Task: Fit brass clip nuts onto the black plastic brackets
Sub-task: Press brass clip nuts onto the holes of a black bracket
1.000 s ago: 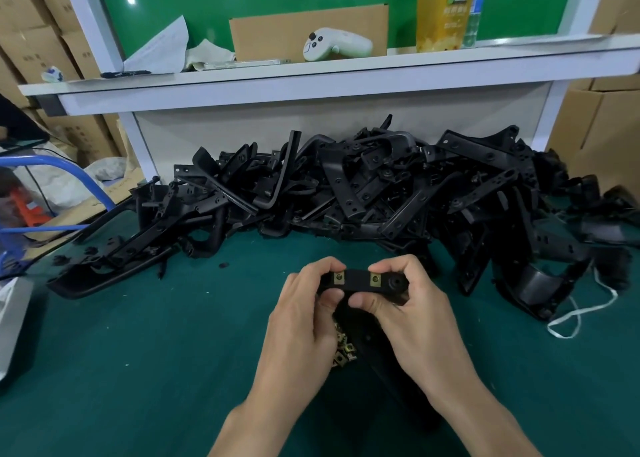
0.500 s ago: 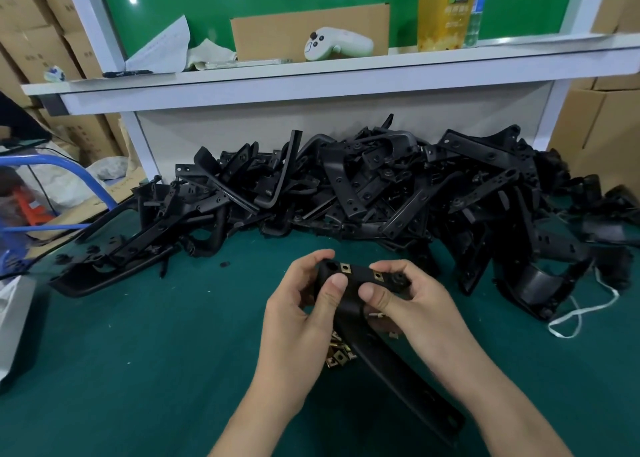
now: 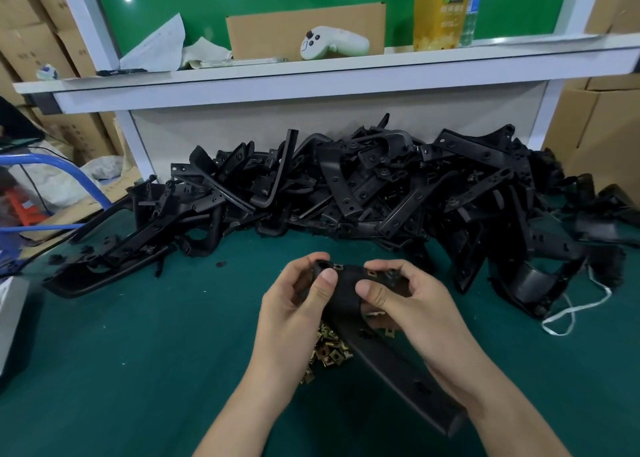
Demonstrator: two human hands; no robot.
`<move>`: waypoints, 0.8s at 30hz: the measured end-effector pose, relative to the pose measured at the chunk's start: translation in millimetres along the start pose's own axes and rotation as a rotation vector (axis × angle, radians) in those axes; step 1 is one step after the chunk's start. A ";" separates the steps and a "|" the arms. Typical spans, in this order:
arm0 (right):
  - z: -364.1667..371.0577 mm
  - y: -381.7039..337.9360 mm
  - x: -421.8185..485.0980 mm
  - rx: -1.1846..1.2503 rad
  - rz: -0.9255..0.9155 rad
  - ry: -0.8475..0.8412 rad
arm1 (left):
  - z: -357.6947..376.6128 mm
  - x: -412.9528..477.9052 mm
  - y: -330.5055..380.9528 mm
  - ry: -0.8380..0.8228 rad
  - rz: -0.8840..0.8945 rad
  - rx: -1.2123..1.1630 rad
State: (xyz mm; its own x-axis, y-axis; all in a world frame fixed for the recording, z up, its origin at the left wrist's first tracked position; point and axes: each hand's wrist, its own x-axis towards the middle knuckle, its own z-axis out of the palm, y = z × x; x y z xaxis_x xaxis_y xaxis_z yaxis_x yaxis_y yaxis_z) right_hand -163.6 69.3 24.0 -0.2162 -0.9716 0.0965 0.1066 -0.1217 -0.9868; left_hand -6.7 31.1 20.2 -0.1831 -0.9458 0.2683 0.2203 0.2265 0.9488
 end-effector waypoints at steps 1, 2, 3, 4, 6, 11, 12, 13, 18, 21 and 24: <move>-0.6 -1.5 -1.2 -0.056 -0.025 0.023 | -0.2 -0.6 0.7 -0.014 0.028 0.021; -0.4 -3.6 -2.7 -0.104 -0.056 0.044 | -0.1 -1.1 1.7 -0.028 0.057 0.037; -0.2 -5.5 -4.4 -0.128 -0.093 0.054 | -0.2 -1.9 2.8 -0.040 0.084 0.046; 0.8 -8.1 -6.4 -0.128 -0.133 0.056 | -0.3 -2.2 3.8 -0.048 0.110 0.052; 2.8 -12.2 -10.6 -0.127 -0.203 0.061 | -0.7 -2.6 5.0 -0.062 0.151 0.067; 7.9 -7.9 -13.0 -0.351 -0.299 0.164 | -1.0 -0.9 4.6 -0.053 0.199 0.116; 7.8 -5.9 -12.5 -0.387 -0.315 0.180 | -0.9 -0.4 4.2 -0.048 0.198 0.123; 7.2 -3.9 -12.0 -0.429 -0.333 0.195 | -0.9 0.0 3.7 -0.044 0.198 0.127; 9.7 0.3 -13.4 -0.641 -0.484 0.275 | -2.4 -0.3 1.9 -0.027 0.219 0.151; 11.4 1.0 -13.0 -0.730 -0.647 0.324 | -1.4 -1.7 0.1 -0.003 0.240 0.192; 11.0 4.7 -9.5 -0.742 -0.787 0.333 | 0.1 -1.3 -3.3 0.031 0.256 0.268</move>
State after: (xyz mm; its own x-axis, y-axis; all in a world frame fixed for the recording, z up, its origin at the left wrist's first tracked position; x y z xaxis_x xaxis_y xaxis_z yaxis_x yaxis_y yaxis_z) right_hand -150.3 75.8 19.8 -0.2281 -0.5620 0.7951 -0.7517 -0.4173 -0.5106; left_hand -7.3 31.6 16.7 -0.1243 -0.8564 0.5011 -0.0045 0.5055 0.8628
